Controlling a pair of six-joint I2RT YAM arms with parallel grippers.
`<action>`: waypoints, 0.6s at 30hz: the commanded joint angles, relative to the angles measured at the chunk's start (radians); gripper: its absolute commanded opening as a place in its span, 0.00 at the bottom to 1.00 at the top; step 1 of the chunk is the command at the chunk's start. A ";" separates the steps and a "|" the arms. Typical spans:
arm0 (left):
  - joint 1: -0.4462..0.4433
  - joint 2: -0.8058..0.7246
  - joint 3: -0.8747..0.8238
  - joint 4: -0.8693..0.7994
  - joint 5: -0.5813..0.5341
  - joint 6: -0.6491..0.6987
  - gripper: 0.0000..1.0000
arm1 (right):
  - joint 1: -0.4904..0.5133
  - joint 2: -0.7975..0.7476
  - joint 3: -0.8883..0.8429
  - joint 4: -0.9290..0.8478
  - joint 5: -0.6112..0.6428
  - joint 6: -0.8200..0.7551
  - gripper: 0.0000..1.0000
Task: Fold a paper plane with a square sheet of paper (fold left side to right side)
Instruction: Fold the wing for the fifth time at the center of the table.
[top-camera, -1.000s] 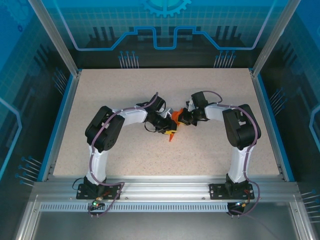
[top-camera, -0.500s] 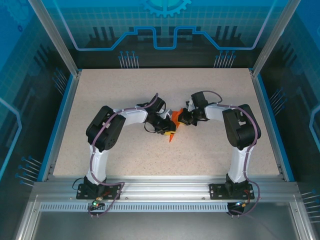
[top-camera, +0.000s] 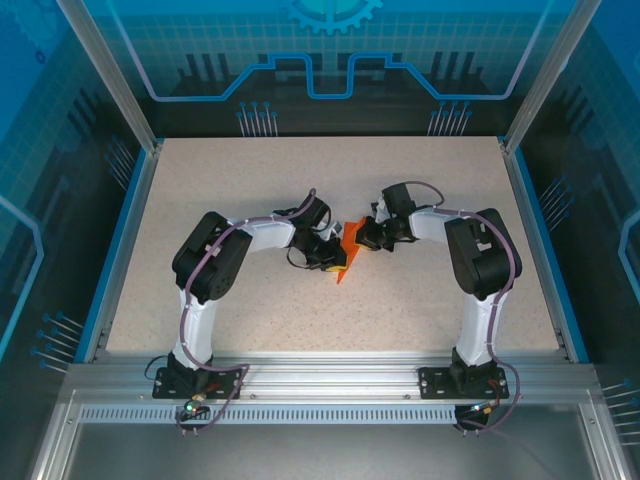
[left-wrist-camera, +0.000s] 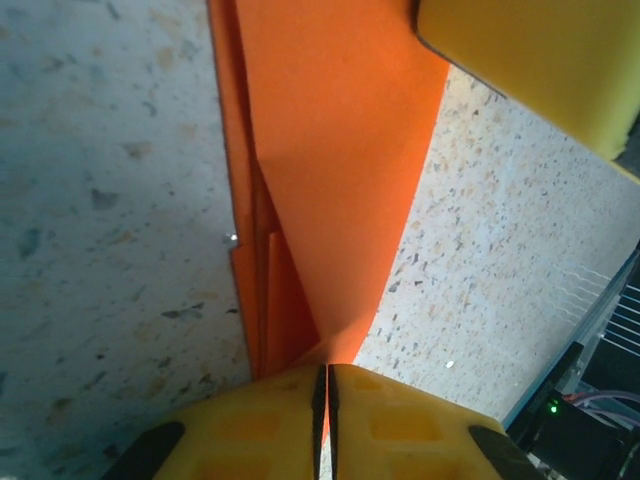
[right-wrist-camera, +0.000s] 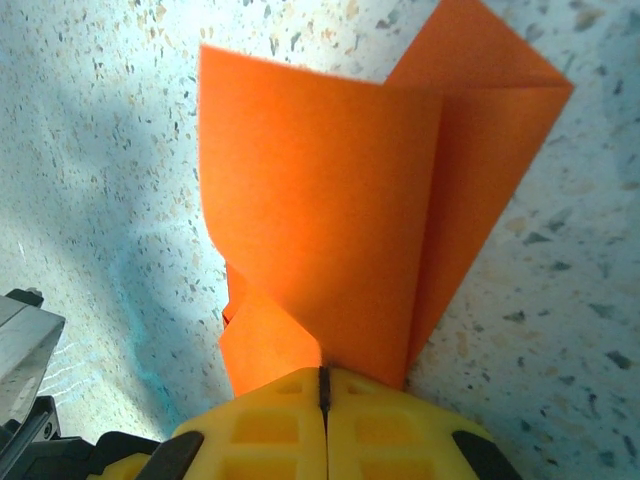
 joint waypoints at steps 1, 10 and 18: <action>0.005 0.014 -0.039 -0.053 -0.058 0.022 0.08 | 0.016 -0.005 -0.032 -0.047 0.027 -0.021 0.06; 0.006 0.002 -0.091 -0.005 -0.060 0.022 0.00 | -0.002 -0.194 -0.107 0.118 -0.054 -0.043 0.05; 0.004 -0.006 -0.099 0.010 -0.059 0.029 0.00 | 0.030 -0.221 -0.236 0.238 -0.121 -0.030 0.05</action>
